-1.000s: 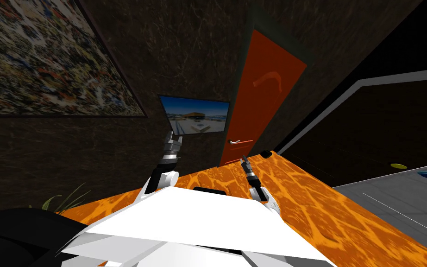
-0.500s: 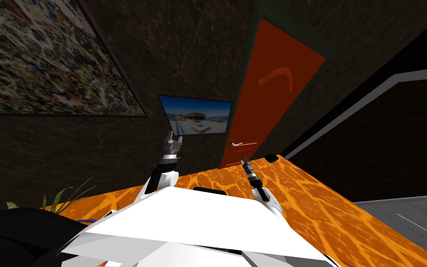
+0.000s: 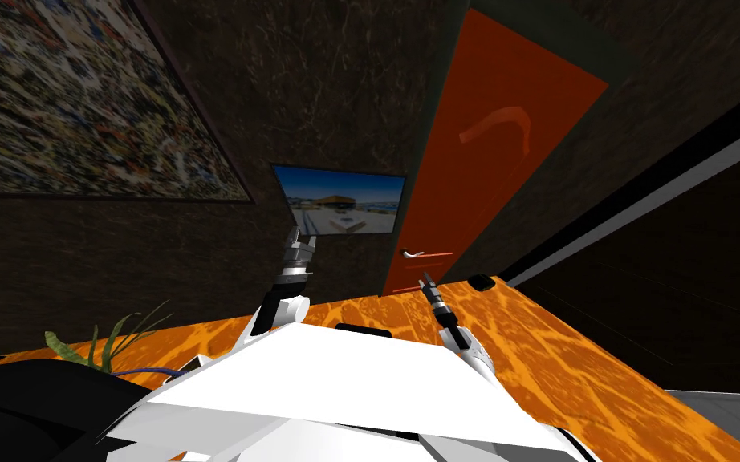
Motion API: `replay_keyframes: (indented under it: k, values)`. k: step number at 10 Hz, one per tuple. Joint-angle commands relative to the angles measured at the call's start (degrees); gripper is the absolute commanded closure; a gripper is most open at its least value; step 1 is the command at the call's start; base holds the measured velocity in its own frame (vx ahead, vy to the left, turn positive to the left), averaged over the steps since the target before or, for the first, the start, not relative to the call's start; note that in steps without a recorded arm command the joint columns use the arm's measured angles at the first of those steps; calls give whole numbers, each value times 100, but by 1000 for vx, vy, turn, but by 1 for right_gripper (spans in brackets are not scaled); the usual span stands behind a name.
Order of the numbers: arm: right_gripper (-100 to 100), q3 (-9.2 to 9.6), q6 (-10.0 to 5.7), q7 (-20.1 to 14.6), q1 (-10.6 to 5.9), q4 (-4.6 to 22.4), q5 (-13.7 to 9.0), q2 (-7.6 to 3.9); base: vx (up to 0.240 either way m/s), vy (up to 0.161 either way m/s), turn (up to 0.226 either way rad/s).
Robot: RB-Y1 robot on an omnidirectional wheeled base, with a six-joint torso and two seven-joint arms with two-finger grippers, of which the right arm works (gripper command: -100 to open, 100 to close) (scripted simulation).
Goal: Pull the door open
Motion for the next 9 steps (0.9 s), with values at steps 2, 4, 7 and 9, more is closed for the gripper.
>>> replay_keyframes:
  k: [2, 4, 7, 9]
  values:
    - [-100, -6, -106, -153, -140, 392, 58, -90, 63, -60, 101]
    - [-100, -9, -171, -278, -241, 681, 107, -162, 85, -76, 142]
    - [-100, -12, -222, -376, -321, 909, 147, -219, 60, -61, 57]
    - [-100, -85, -201, -315, -288, 905, 71, -214, 69, 5, 88]
